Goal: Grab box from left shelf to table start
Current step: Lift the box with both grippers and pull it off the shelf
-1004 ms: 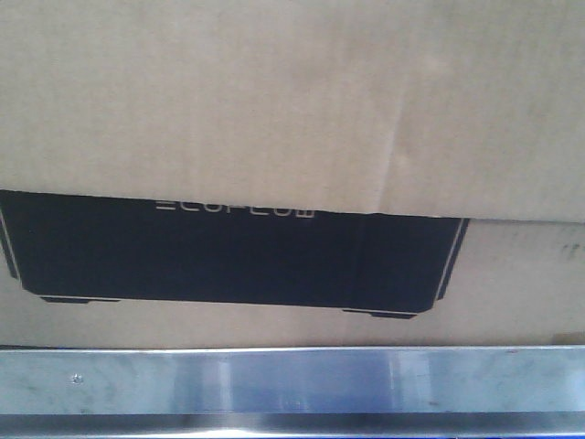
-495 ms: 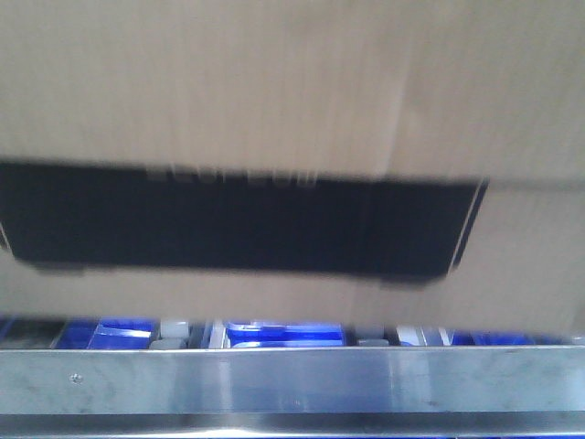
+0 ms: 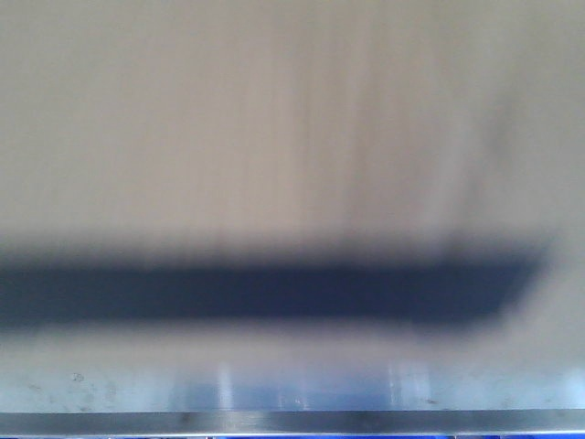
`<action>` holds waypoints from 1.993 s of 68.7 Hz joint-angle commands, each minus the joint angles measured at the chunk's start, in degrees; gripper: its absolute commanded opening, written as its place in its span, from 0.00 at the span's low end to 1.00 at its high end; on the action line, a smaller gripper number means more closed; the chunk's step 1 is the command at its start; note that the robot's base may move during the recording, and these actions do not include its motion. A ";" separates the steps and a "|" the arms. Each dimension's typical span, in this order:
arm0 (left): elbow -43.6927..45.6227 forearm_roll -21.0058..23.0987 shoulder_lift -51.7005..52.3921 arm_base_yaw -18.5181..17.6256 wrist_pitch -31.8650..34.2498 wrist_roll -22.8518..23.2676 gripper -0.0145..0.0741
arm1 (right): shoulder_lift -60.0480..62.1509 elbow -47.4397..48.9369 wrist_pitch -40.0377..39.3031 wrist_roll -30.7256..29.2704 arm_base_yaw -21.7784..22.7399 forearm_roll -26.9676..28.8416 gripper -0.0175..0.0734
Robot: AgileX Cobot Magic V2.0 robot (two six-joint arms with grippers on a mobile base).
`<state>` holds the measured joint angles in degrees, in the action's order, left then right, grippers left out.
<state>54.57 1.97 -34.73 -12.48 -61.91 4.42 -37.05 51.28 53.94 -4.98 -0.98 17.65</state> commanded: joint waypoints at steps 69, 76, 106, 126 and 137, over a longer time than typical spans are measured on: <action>-0.83 3.42 26.73 -0.36 9.33 -0.90 0.06 | 28.09 -2.85 -8.42 -0.62 0.49 6.81 0.26; -0.83 3.42 26.73 -0.36 9.33 -0.90 0.06 | 28.09 -2.85 -8.34 -0.62 0.49 6.81 0.26; -0.83 3.42 26.73 -0.36 9.33 -0.90 0.06 | 28.09 -2.85 -8.21 -0.62 0.49 6.81 0.26; -0.83 3.42 26.73 -0.36 9.33 -0.90 0.06 | 28.09 -2.85 -8.21 -0.62 0.49 6.81 0.26; -0.83 3.42 26.73 -0.36 9.33 -0.90 0.06 | 28.09 -2.85 -8.21 -0.62 0.49 6.81 0.26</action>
<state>51.72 2.73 -7.36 -12.48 -61.96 3.35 -7.88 46.73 53.58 -5.18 -0.63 23.76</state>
